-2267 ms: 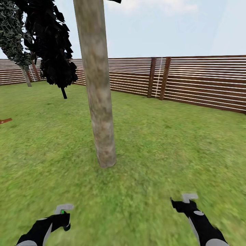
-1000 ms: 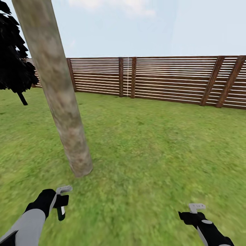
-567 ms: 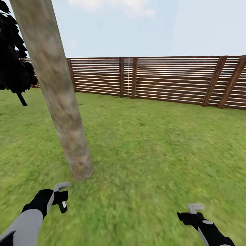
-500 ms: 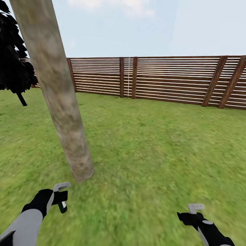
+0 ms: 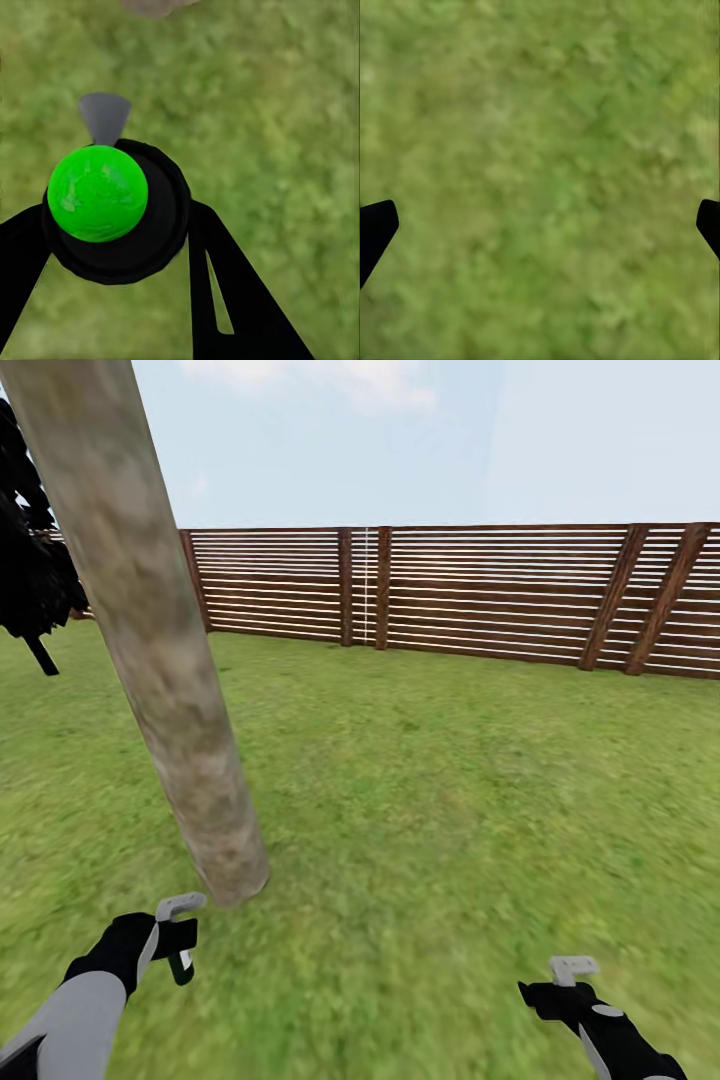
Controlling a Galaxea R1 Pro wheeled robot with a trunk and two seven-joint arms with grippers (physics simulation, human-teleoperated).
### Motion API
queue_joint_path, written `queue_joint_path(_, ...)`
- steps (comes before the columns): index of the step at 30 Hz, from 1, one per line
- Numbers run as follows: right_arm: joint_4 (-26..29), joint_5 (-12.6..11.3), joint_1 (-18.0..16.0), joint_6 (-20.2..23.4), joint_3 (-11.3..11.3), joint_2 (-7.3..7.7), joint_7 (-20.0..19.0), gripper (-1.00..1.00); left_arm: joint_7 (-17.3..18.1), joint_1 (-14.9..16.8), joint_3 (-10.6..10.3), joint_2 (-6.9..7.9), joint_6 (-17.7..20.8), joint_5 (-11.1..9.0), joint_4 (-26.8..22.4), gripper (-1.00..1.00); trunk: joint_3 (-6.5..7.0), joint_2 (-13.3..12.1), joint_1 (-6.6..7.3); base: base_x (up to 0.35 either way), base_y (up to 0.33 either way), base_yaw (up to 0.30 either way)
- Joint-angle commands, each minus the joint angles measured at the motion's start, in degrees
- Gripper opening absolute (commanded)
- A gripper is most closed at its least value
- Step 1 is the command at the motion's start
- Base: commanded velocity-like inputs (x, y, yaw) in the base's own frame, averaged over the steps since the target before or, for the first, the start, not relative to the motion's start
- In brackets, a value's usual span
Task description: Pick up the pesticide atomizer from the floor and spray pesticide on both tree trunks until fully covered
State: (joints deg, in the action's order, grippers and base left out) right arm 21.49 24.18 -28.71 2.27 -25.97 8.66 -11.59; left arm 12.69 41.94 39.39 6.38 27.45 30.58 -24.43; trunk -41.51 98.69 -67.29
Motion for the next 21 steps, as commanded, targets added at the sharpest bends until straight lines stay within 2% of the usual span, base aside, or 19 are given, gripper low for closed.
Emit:
queue_joint_path(1, 0.13, 0.42, -0.03, 0.23, -0.48, -0.05, -0.46, 1.0, 0.49, 0.04, 0.47, -0.05, 0.16, 0.63, -0.09, -1.0, -0.05, 0.03, -0.01, 0.051, 0.041, -0.003)
queue_joint_path(12, 0.04, 0.42, -0.03, 0.25, -0.48, -0.05, -0.45, 1.0, 0.56, -0.27, -0.14, 0.04, 0.6, 1.18, 0.3, -1.0, -0.05, 0.03, -0.01, 0.037, 0.006, 0.0)
queue_joint_path(14, 0.04, 0.42, -0.03, 0.24, -0.48, -0.05, -0.45, 1.0, 0.57, -0.28, -0.25, 0.04, 0.86, 1.89, 0.34, -1.0, -0.05, 0.03, -0.01, 0.288, 0.084, 0.0)
queue_joint_path(17, 0.04, 0.42, -0.03, 0.2, -0.48, -0.05, -0.37, 1.0, 0.65, -0.28, -0.22, -0.01, 0.93, 4.17, 0.0, -1.0, -0.05, 0.03, -0.01, 0.104, 0.033, 0.0)
queue_joint_path(21, 0.04, 0.42, -0.03, 0.19, -0.48, -0.05, -0.36, 1.0, 0.66, -0.23, -0.16, 0.07, 1.05, 4.41, -0.25, -1.0, -0.59, 1.23, -0.66, 0.006, 0.002, 0.0)
